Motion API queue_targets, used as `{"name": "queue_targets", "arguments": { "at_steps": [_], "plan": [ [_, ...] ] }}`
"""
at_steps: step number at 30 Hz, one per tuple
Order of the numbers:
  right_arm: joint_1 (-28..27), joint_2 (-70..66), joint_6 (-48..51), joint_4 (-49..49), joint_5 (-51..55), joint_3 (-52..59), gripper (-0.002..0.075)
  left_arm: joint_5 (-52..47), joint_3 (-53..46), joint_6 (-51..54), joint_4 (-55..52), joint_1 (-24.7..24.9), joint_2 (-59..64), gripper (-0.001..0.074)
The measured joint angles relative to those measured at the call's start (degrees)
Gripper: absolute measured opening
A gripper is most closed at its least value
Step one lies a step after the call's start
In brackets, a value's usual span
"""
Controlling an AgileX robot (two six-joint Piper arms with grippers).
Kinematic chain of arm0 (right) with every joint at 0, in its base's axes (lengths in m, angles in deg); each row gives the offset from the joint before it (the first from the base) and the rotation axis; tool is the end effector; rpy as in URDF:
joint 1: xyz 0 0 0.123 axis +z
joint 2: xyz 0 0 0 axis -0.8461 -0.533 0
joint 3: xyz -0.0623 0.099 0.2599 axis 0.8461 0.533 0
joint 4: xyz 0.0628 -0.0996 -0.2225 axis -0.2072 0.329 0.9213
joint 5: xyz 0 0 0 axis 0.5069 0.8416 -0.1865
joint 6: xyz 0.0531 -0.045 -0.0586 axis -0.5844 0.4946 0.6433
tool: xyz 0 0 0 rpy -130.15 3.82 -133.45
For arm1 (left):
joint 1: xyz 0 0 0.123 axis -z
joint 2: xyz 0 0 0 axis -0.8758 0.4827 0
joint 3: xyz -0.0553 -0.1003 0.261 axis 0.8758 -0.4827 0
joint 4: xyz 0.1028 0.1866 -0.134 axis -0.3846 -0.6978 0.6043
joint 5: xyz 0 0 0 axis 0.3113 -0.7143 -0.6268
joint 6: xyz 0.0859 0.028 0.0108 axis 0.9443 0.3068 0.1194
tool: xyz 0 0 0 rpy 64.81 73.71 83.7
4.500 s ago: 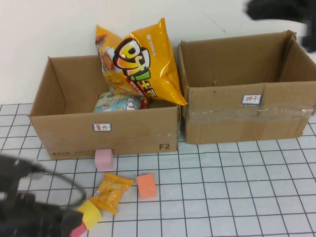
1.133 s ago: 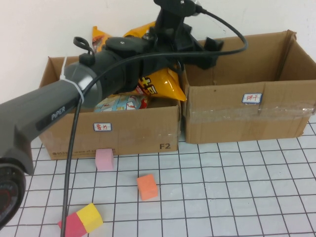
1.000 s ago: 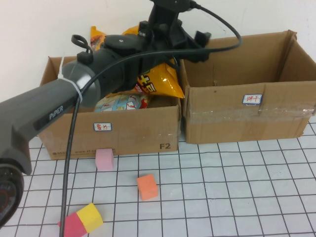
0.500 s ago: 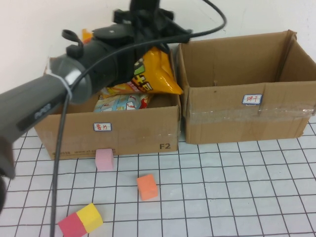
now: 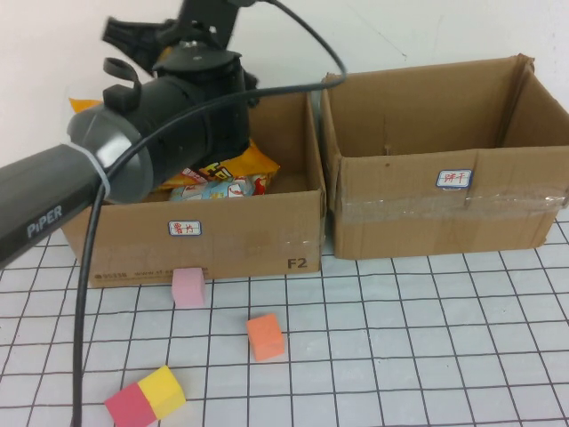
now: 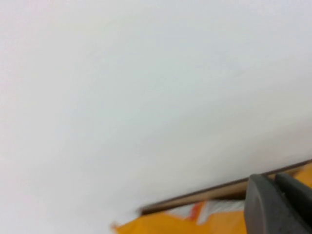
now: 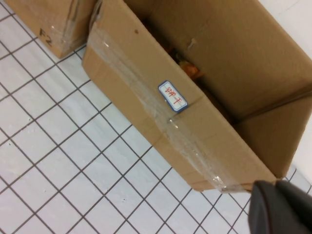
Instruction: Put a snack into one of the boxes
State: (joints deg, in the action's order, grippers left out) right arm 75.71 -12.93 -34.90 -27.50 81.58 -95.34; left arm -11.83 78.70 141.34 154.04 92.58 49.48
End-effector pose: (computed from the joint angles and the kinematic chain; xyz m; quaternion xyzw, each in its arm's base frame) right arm 0.2405 0.0763 0.4343 -0.4084 0.7985 -0.0793 0.4351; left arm 0.4046 -0.1701 0.3441 0.0539 0.7880 0.2185 0.5730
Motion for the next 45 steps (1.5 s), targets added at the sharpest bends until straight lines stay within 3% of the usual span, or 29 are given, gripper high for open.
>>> {"name": "queue_targets", "arguments": {
  "at_steps": [12,21,30,35,45],
  "plan": [
    [0.00,1.16,3.44,-2.35,3.35,0.00,-0.0001,12.93,-0.05,7.18,0.55,6.54,-10.18,0.0000],
    [0.00,8.12,5.73,-5.50,6.29,3.04,-0.0001,18.78,-0.05,8.96,0.55,19.60,-23.85,0.0000],
    [0.00,18.92,11.66,-17.82,1.24,19.77,-0.0001,13.18,-0.05,5.26,0.55,33.35,-29.59,0.0000],
    [0.00,28.14,11.95,-19.44,-3.76,32.90,-0.0001,14.22,-0.05,7.49,0.55,40.18,-31.66,0.0000],
    [0.00,48.84,9.38,-21.41,-10.37,55.85,-0.0001,19.70,-0.05,8.99,0.55,41.71,-32.58,0.0000]
  ]
}}
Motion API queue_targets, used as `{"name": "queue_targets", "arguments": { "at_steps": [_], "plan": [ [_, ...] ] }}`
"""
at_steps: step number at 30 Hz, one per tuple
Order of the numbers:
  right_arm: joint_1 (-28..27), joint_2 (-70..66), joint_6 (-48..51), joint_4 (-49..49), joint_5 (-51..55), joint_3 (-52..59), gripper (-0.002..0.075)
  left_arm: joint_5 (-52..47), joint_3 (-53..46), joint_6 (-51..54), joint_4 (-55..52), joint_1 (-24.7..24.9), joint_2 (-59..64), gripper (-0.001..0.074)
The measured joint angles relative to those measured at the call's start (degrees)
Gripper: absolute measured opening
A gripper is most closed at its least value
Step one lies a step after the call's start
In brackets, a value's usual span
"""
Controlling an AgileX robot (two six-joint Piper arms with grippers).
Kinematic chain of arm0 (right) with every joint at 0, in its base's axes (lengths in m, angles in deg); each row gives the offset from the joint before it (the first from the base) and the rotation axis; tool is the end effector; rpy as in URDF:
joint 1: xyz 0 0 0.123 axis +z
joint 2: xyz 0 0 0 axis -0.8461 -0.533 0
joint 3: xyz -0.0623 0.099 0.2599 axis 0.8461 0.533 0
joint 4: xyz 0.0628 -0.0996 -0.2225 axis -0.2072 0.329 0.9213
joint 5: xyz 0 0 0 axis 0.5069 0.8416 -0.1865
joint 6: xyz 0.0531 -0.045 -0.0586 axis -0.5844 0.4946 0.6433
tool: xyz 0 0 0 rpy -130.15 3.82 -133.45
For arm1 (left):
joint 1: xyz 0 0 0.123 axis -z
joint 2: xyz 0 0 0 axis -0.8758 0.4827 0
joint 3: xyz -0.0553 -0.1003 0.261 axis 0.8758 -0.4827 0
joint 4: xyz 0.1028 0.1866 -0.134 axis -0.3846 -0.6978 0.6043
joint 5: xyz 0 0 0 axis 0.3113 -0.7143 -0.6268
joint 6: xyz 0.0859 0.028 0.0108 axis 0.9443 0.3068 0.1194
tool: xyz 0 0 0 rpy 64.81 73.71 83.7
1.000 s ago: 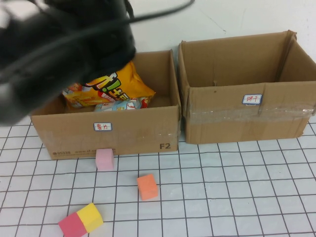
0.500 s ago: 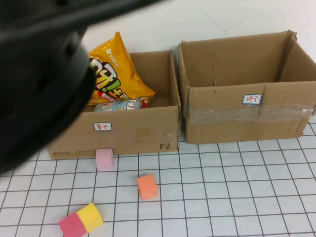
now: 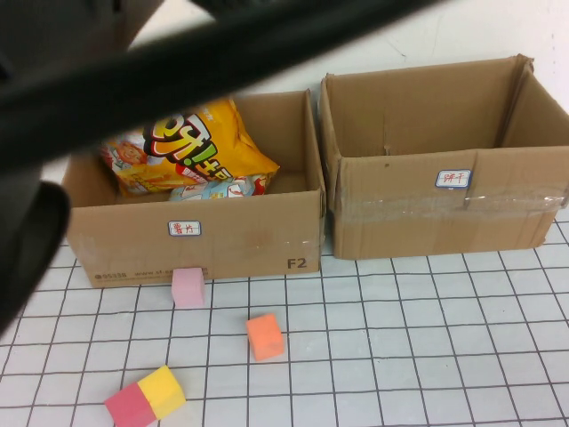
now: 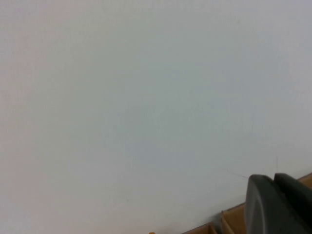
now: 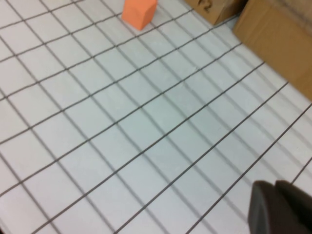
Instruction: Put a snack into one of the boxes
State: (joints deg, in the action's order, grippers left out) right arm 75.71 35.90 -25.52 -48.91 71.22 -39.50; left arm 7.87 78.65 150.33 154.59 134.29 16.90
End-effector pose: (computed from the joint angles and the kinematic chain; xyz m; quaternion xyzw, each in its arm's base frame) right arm 0.0624 0.0426 0.2754 -0.4062 0.7714 0.0514 0.4871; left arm 0.1436 -0.1912 0.5279 0.1078 0.7081 -0.0013 0.6978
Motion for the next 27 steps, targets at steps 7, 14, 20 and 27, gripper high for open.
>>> {"name": "queue_targets", "arguments": {
  "at_steps": [7,14,20,27],
  "plan": [
    [0.00,4.76,-0.62,-0.09,-0.12,3.51,-0.0001,3.13,0.00,0.03,0.00,0.00,0.00,0.0000],
    [0.00,4.76,-0.71,-0.12,-0.34,3.51,-0.0001,4.20,0.00,0.03,0.00,0.00,0.00,-0.0001],
    [0.00,4.76,-0.73,-0.12,-0.43,3.51,-0.0001,4.34,0.00,0.03,0.00,0.00,0.00,0.0000],
    [0.00,4.76,-0.83,-0.12,-0.45,3.51,-0.0001,4.34,0.00,0.13,0.00,0.00,0.00,0.0000]
  ]
}}
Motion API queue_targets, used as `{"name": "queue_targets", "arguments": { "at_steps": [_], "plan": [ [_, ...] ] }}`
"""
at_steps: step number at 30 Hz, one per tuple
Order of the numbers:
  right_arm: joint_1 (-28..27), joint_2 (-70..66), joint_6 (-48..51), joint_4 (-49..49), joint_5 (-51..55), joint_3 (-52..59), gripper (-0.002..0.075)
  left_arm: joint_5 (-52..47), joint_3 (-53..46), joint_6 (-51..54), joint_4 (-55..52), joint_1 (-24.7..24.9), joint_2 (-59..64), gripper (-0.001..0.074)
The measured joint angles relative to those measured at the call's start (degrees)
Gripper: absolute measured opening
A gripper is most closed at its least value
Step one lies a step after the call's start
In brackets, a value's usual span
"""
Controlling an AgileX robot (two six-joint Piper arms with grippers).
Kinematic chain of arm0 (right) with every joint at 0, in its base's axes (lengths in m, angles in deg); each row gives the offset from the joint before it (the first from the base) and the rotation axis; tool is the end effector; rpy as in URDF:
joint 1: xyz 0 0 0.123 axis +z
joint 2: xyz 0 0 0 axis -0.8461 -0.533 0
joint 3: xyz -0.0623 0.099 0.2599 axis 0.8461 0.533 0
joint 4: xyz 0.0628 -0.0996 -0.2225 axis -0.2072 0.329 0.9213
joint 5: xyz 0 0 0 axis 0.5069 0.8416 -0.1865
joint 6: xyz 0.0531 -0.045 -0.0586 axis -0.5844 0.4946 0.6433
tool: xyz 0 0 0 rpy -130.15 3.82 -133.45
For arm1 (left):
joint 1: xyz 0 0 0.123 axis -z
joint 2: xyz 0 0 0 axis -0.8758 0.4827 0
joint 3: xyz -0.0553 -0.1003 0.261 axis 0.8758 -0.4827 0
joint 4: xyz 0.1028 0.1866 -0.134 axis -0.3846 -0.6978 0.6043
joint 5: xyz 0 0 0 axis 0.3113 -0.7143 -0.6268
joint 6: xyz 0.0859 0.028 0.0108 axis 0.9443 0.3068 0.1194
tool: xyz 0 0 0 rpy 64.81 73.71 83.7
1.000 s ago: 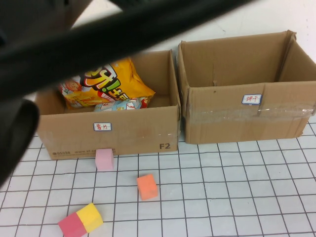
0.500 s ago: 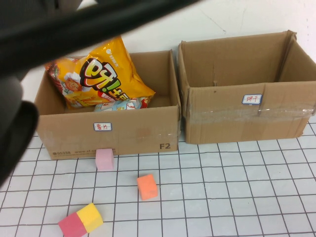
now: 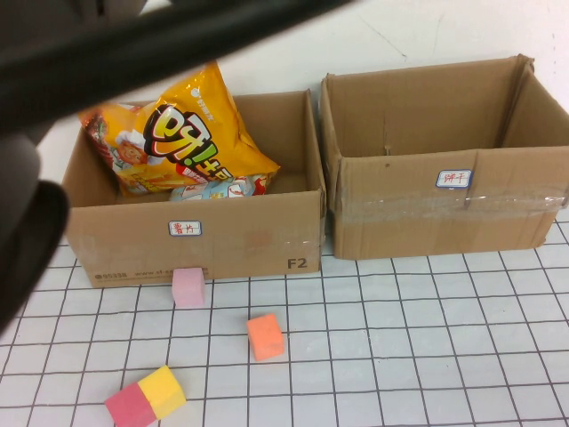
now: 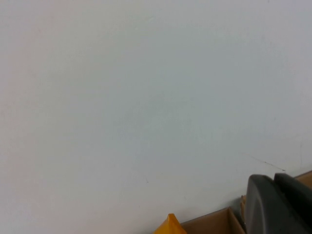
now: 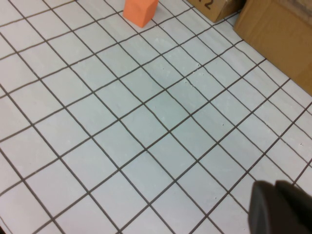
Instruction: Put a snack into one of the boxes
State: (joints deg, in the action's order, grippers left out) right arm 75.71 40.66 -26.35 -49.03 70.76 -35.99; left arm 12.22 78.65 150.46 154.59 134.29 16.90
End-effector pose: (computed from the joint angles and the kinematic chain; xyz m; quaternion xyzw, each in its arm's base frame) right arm 0.0522 0.0392 0.2620 -0.3976 0.7678 0.0533 0.4995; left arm 0.1442 -0.1851 0.5247 0.0872 0.7231 0.0236 0.6848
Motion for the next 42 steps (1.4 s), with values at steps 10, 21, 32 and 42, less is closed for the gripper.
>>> {"name": "queue_targets", "arguments": {
  "at_steps": [10,21,32,42],
  "plan": [
    [0.00,0.00,0.00,-0.10,0.00,0.00,-0.0001,-0.19,0.00,5.72,0.00,-3.59,-4.08,-0.0001],
    [0.00,0.00,0.00,-0.10,-0.10,0.00,-0.0001,-23.09,-13.08,-1.03,0.00,-30.36,-13.91,-0.0001],
    [0.00,0.00,0.00,-0.10,-0.10,0.00,-0.0001,-68.13,-40.84,-11.97,-2.28,-61.10,-33.18,0.0000],
    [0.00,0.00,0.00,-0.10,-0.10,0.00,-0.0001,-76.27,-67.58,-18.12,-3.31,-72.18,-55.32,-0.0001]
  ]
}}
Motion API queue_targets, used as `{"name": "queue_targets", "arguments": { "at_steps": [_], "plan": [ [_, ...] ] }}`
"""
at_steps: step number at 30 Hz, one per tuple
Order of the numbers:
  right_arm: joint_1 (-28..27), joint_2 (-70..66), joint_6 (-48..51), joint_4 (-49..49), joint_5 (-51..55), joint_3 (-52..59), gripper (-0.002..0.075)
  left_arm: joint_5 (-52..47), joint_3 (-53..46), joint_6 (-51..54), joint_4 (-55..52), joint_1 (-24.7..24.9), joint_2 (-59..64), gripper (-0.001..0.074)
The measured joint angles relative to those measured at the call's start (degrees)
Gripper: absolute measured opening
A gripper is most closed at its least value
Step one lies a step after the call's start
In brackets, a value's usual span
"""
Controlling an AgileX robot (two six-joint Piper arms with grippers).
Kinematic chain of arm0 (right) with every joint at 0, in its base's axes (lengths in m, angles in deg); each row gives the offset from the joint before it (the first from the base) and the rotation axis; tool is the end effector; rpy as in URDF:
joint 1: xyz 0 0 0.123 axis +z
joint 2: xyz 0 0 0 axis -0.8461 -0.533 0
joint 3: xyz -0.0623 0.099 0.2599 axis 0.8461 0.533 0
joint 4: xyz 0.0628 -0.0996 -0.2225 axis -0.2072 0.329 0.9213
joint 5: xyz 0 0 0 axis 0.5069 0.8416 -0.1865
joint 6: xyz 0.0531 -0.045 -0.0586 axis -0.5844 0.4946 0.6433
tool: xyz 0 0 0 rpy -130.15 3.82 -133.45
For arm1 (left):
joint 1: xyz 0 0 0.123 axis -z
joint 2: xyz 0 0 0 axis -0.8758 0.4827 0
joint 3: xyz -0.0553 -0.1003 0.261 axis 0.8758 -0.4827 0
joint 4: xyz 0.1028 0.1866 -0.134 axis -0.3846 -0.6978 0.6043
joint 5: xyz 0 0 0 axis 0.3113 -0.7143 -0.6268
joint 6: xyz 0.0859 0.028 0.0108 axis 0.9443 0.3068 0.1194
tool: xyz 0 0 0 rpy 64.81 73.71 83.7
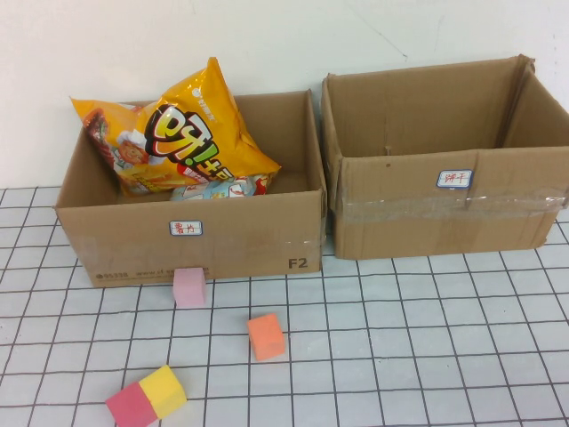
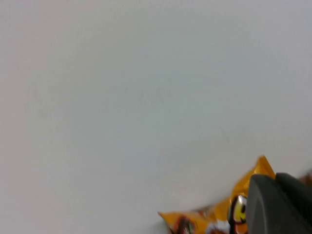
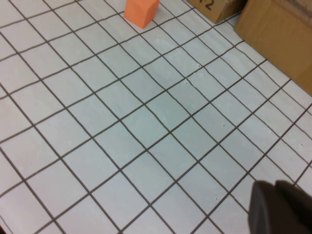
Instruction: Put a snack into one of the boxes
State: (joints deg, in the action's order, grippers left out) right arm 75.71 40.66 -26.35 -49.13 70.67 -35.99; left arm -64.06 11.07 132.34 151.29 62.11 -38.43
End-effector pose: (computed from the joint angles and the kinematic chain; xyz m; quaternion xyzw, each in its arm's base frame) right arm 0.0522 0.0393 0.2621 -0.3970 0.7676 0.0539 0.5003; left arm 0.0766 -0.0082 0.3517 0.0812 0.6172 0.0283 0.7821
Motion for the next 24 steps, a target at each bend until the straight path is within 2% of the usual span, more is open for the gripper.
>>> {"name": "queue_targets", "arguments": {
  "at_steps": [6,11,13,15,20,22,24],
  "plan": [
    [0.00,0.00,0.00,-0.25,0.00,0.00,-0.0001,-3.30,-10.58,-2.65,-0.16,-1.81,-11.66,-0.0001],
    [0.00,0.00,0.00,-0.36,0.00,0.00,-0.0001,-4.03,-12.57,-3.21,-0.37,-2.05,-16.78,-0.0001],
    [0.00,0.00,0.00,-0.47,0.00,0.00,-0.0001,-4.03,-12.79,-6.69,-1.62,-2.14,-16.91,-0.0001],
    [0.00,0.00,0.00,-0.47,0.00,0.00,-0.0001,-3.83,-12.91,-18.43,-9.88,-2.27,-17.00,-0.0001],
    [0.00,0.00,0.00,-0.47,0.00,0.00,-0.0001,-7.12,-13.82,-70.25,-56.44,-2.27,-17.00,-0.0001],
    [0.00,0.00,0.00,-0.47,0.00,0.00,-0.0001,-8.91,-14.96,-83.74,-70.86,-2.27,-17.00,-0.0001],
    [0.00,0.00,0.00,-0.57,0.00,0.00,-0.0001,-9.75,-16.68,-90.79,-77.90,-2.27,-17.40,-0.0001]
  ]
}}
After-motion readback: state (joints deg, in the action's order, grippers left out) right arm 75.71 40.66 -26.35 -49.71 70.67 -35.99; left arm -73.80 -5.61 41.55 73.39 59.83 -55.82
